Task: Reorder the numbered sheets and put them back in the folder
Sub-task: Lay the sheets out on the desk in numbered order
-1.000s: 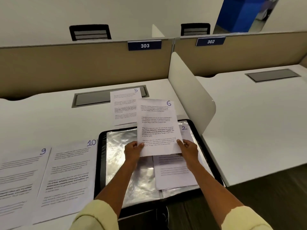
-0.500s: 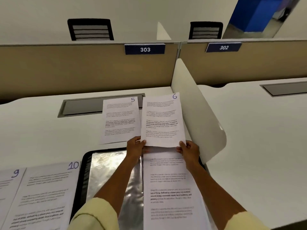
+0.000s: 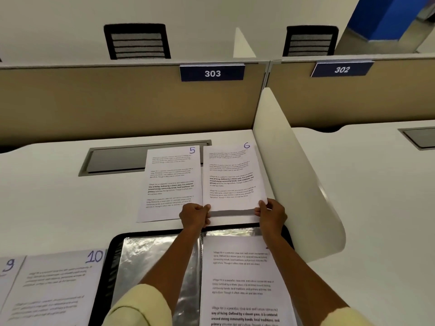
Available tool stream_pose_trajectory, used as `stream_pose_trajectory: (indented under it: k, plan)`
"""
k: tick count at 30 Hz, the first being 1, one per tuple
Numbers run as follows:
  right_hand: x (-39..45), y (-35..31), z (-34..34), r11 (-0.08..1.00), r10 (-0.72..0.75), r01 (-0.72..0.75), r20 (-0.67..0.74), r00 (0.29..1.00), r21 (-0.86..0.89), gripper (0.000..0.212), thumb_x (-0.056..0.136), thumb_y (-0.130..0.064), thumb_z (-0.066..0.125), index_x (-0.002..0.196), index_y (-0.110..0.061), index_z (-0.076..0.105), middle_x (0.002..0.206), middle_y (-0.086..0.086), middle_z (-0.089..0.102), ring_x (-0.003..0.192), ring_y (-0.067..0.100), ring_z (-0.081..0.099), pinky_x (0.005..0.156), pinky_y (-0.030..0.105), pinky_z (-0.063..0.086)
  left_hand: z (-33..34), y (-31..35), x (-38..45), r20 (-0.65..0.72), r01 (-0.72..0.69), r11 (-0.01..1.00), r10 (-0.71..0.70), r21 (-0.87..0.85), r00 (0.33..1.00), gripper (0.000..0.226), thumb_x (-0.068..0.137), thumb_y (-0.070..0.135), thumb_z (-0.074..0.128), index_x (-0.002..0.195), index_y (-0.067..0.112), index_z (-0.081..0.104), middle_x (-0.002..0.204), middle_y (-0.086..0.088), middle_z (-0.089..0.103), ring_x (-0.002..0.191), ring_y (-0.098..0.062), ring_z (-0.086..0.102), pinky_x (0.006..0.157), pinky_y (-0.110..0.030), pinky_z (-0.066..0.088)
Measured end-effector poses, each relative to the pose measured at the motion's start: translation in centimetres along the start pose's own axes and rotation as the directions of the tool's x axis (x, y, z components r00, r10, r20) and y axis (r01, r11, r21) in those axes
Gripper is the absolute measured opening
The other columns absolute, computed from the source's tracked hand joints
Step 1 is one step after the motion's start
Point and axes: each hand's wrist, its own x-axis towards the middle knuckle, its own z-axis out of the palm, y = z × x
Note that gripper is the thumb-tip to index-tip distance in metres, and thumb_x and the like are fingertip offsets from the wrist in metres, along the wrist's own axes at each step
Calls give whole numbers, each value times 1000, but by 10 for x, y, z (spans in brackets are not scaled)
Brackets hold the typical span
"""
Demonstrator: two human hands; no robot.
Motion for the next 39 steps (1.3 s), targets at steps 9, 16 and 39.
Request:
stream_pose_trajectory:
  k: [9, 16, 39]
  plan:
    - [15, 9, 0, 999, 37, -38, -43, 998, -26, 35, 93, -6, 68, 127, 0, 62, 107, 10, 69, 86, 28, 71, 81, 38, 60, 5, -1, -3, -36, -8, 999, 10, 46, 999, 33, 92, 23, 68, 70, -1, 68, 61, -12, 69, 41, -16, 59, 41, -22, 45]
    - [-5, 11, -8, 981, -130, 131, 13, 991, -146, 40, 96, -13, 65, 135, -7, 57, 126, 12, 59, 109, 29, 62, 97, 47, 54, -6, -2, -20, -55, -110, 990, 116, 93, 992, 22, 97, 28, 60, 90, 7, 63, 66, -12, 70, 39, -16, 58, 40, -22, 45]
    - [-145, 72, -117, 871, -290, 290, 61, 955, -396, 33, 98, -14, 60, 130, -11, 60, 122, 8, 61, 113, 25, 57, 92, 33, 45, -64, -118, -149, 95, -412, 833, 407, 368, 908, 18, 93, 28, 65, 99, 11, 65, 77, -6, 71, 69, -19, 68, 62, -30, 53]
